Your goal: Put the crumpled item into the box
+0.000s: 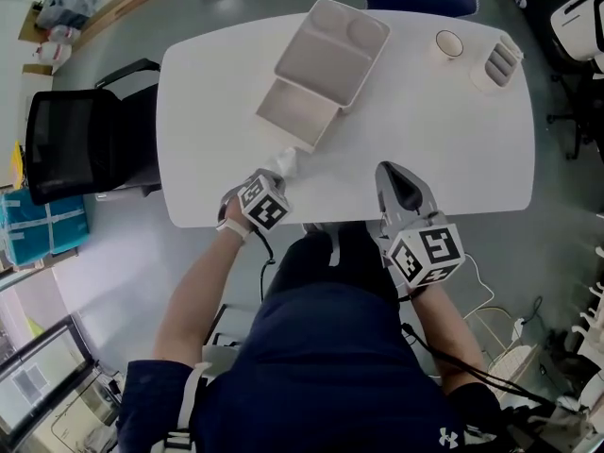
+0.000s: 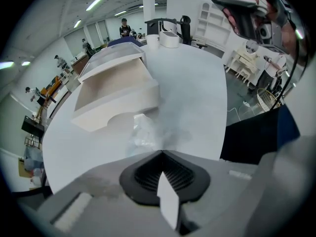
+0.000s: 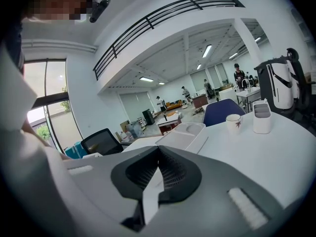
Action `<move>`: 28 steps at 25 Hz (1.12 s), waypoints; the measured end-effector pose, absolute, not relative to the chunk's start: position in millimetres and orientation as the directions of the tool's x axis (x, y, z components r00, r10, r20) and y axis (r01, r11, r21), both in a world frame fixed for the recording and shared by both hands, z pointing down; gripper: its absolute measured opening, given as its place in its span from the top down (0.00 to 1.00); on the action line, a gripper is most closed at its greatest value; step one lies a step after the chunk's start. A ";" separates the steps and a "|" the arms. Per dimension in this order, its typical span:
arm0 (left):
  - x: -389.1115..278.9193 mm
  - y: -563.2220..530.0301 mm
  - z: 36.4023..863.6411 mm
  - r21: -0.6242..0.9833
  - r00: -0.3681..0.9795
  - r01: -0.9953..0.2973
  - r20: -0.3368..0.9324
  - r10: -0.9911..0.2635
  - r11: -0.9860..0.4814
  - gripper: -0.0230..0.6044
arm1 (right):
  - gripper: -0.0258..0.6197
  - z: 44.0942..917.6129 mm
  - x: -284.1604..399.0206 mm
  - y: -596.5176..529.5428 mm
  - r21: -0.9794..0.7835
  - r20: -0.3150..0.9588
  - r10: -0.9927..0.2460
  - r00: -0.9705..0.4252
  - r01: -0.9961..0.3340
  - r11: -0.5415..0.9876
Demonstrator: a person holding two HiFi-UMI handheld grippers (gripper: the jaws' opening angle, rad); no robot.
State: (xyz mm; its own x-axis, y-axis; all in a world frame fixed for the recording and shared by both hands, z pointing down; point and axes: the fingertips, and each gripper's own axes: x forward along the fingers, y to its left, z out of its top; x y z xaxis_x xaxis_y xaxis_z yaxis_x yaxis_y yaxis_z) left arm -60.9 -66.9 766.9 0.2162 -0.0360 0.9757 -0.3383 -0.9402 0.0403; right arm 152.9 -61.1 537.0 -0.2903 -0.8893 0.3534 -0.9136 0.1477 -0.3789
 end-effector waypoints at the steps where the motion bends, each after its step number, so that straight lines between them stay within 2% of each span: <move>1: -60.1 -65.8 762.2 0.042 0.224 -0.342 0.974 -0.038 -0.939 0.96 | 0.96 536.0 151.4 -61.4 -0.378 0.354 -0.887 -0.296 -0.913 0.154; 9: -63.0 -60.0 715.1 0.026 0.296 -0.375 0.951 -0.093 -0.927 0.96 | 0.96 531.6 132.2 -64.2 -0.368 0.364 -0.858 -0.362 -0.902 0.225; 16: -70.8 -75.5 662.2 -0.046 0.366 -0.408 0.907 -0.209 -0.912 0.96 | 0.96 525.2 107.3 -74.9 -0.350 0.356 -0.835 -0.420 -0.888 0.298; 28: -56.6 -136.0 570.9 -0.154 0.432 -0.435 0.829 -0.356 -0.887 0.96 | 0.96 496.3 103.6 -90.8 -0.326 0.306 -0.851 -0.426 -0.887 0.327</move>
State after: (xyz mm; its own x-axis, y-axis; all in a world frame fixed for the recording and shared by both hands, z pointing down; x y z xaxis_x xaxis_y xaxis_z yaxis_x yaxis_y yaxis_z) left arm -56.6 -136.0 570.9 0.4321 -0.3556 0.8288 -0.4350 -0.8872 -0.1539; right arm 103.6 -90.8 496.3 -0.4265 -0.8511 0.3062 -0.8869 0.3270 -0.3264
